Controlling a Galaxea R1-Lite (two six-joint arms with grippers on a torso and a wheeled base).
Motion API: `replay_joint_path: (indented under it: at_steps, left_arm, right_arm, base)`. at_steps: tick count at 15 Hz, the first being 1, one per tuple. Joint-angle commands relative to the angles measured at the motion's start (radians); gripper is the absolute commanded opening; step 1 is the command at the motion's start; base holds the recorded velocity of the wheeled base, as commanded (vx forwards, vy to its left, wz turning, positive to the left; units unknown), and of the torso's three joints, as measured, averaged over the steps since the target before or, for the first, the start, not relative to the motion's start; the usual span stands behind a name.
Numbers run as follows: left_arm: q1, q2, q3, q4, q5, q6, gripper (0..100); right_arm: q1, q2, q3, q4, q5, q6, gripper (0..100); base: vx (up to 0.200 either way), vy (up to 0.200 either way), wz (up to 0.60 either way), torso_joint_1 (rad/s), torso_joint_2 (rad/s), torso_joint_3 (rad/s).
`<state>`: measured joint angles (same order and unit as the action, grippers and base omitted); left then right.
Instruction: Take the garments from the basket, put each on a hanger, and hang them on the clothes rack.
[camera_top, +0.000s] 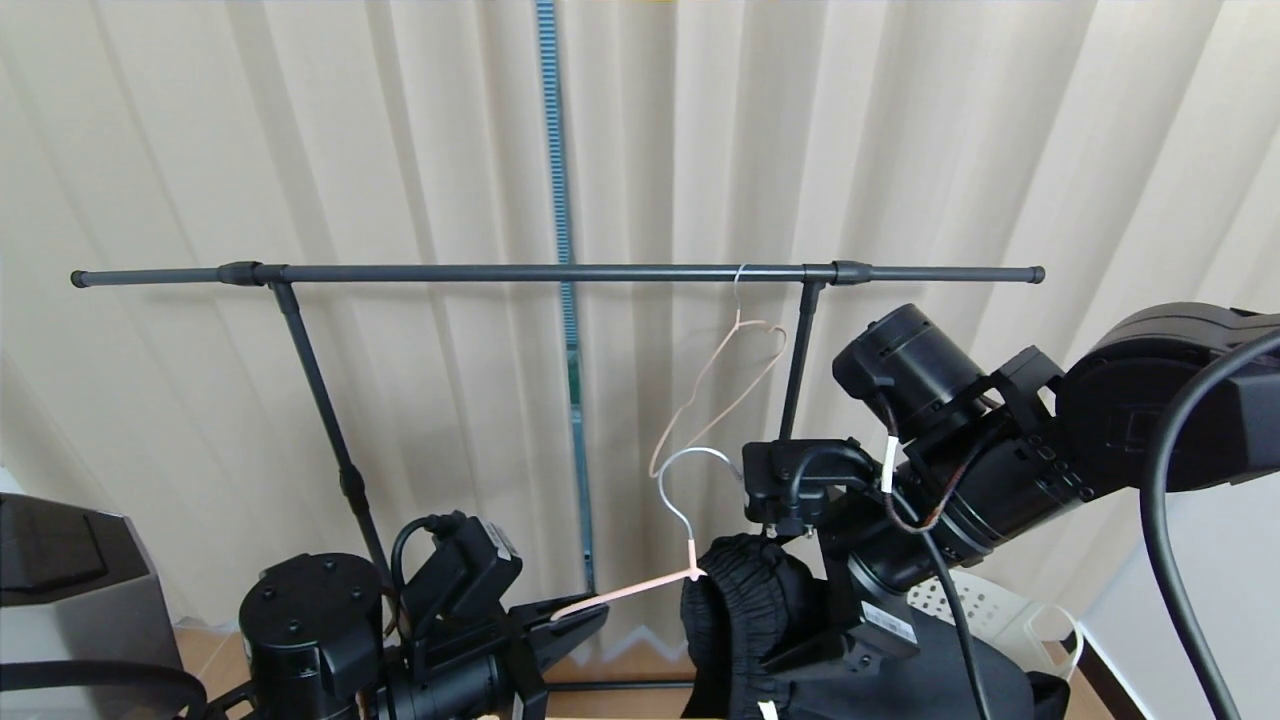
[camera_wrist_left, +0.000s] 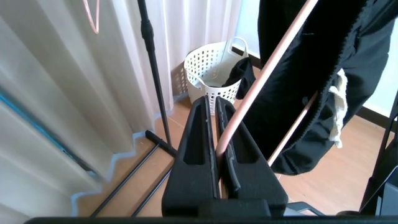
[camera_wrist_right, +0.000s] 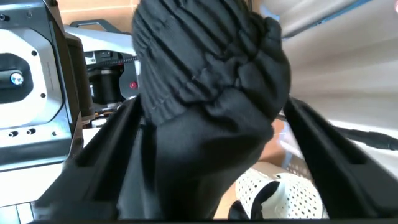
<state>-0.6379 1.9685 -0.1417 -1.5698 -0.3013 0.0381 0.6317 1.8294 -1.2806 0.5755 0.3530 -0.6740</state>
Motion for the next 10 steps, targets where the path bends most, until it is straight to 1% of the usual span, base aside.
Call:
replay_joint_path:
  at_steps: [1,9,10]
  left_arm:
    - [0.000,0.000,-0.001,-0.001,0.001,0.000,0]
    - [0.010,0.004,-0.007,-0.001,-0.001,-0.001,0]
    - [0.012,0.004,-0.010,-0.001,-0.001,-0.001,100]
  right_arm:
    - [0.000,0.005,0.004,0.001,0.001,-0.001,0]
    - [0.000,-0.005,0.000,-0.002,0.006,0.004,0]
    - [0.000,-0.005,0.000,-0.002,0.006,0.004,0]
  base:
    - [0.000,0.000,0.00,0.000,0.00,0.000]
    - [0.000,0.000,0.00,0.000,0.00,0.000]
    - [0.000,0.000,0.00,0.000,0.00,0.000]
